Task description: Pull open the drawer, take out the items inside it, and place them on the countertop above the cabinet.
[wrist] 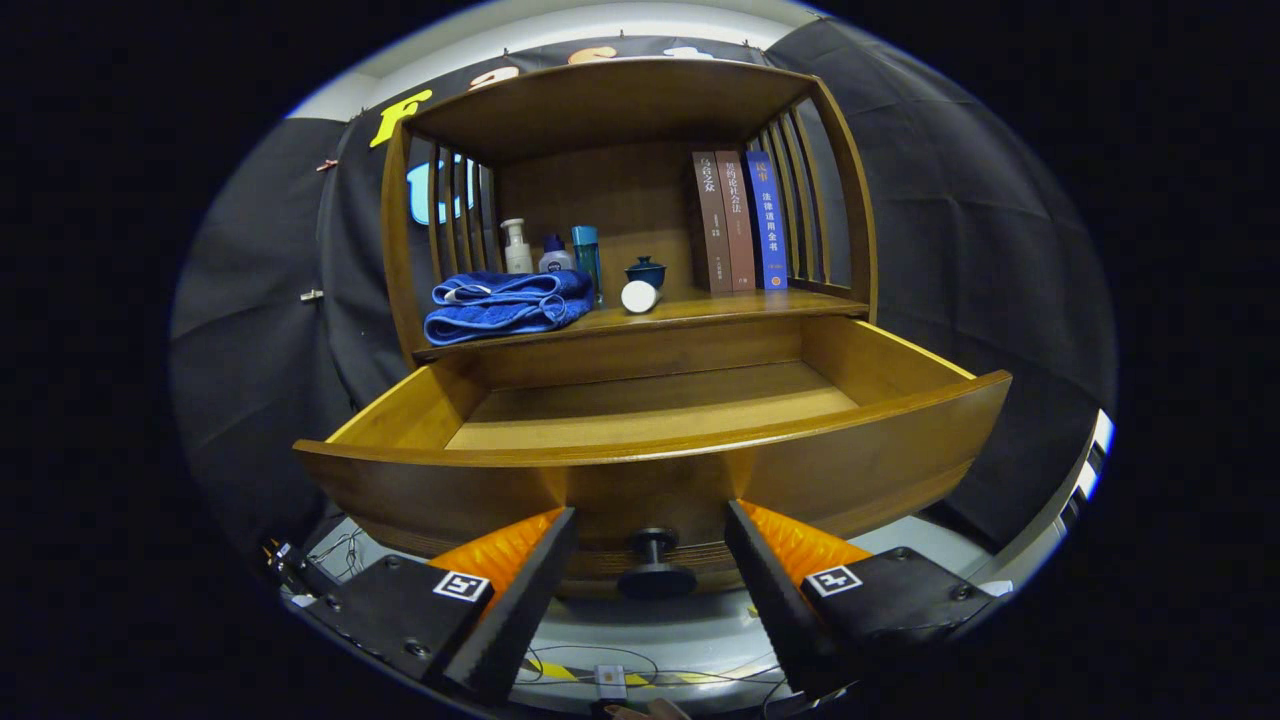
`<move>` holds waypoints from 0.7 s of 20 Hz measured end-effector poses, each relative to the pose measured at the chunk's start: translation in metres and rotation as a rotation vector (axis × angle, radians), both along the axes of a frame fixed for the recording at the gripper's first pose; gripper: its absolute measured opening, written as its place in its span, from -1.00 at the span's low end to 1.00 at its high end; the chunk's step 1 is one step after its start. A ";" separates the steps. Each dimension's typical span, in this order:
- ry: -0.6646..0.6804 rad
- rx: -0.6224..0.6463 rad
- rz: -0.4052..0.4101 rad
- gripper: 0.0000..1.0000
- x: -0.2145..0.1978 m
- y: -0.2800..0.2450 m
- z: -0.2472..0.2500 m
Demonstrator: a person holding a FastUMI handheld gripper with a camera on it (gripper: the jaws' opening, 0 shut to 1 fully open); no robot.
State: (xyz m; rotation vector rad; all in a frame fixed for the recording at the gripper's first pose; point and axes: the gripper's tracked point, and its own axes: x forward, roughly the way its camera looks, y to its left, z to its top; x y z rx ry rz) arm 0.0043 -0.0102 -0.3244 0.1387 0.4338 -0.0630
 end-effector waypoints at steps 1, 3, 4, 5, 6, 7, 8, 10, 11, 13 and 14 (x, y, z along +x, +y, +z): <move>-0.001 -0.004 0.004 0.98 0.006 -0.001 0.000; 0.003 -0.007 0.005 0.97 0.017 -0.001 0.000; 0.005 -0.006 0.004 0.98 0.024 -0.001 -0.001; 0.006 -0.006 0.003 0.98 0.031 -0.001 0.000; 0.004 -0.010 0.002 0.98 0.039 -0.001 0.001; -0.008 -0.015 0.002 0.98 0.048 -0.001 0.004; 0.000 -0.019 0.003 0.98 0.059 -0.002 0.001; 0.002 -0.012 0.000 0.99 0.072 -0.002 -0.002; 0.005 -0.007 0.001 0.98 0.078 -0.002 -0.003; 0.002 -0.011 0.003 0.98 0.095 -0.003 -0.005; 0.004 -0.014 0.004 0.98 0.106 -0.003 -0.009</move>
